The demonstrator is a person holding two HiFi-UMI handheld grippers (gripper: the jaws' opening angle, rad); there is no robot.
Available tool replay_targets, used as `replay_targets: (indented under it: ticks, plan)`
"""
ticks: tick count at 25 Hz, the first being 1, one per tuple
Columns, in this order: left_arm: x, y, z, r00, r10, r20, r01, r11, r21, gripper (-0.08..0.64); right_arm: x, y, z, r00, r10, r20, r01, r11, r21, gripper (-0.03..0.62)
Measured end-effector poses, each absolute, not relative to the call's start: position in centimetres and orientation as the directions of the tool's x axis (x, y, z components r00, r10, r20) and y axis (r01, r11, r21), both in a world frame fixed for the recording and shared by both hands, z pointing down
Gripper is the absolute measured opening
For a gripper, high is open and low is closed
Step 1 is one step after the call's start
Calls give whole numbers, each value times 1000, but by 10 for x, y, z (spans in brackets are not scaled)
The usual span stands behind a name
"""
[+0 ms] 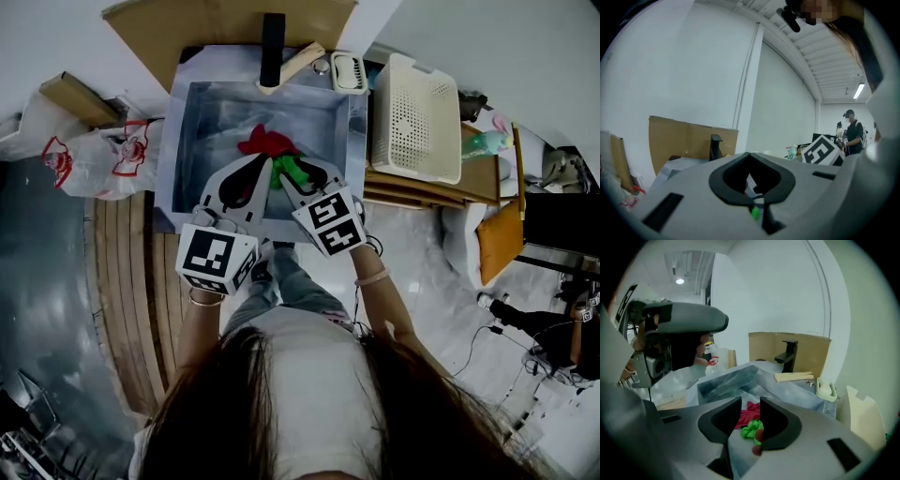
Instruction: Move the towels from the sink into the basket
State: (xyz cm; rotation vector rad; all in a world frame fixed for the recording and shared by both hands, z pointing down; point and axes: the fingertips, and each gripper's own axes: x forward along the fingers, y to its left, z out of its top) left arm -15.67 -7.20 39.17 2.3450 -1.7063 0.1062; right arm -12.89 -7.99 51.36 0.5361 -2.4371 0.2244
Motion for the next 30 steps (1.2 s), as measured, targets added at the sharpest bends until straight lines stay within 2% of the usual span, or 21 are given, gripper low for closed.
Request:
replay_targets:
  ticks: [16,30]
  plan:
    - [-173,-106,414,278,-934,224,-954,-240,181,5,-140,-94,623,-563,-163,810,-302,953,-19,201]
    - [-181,-117,428,231,-939,254,-963,-183,197,5,-141,-95,696,-409,-57,911,-235,971,-45,276]
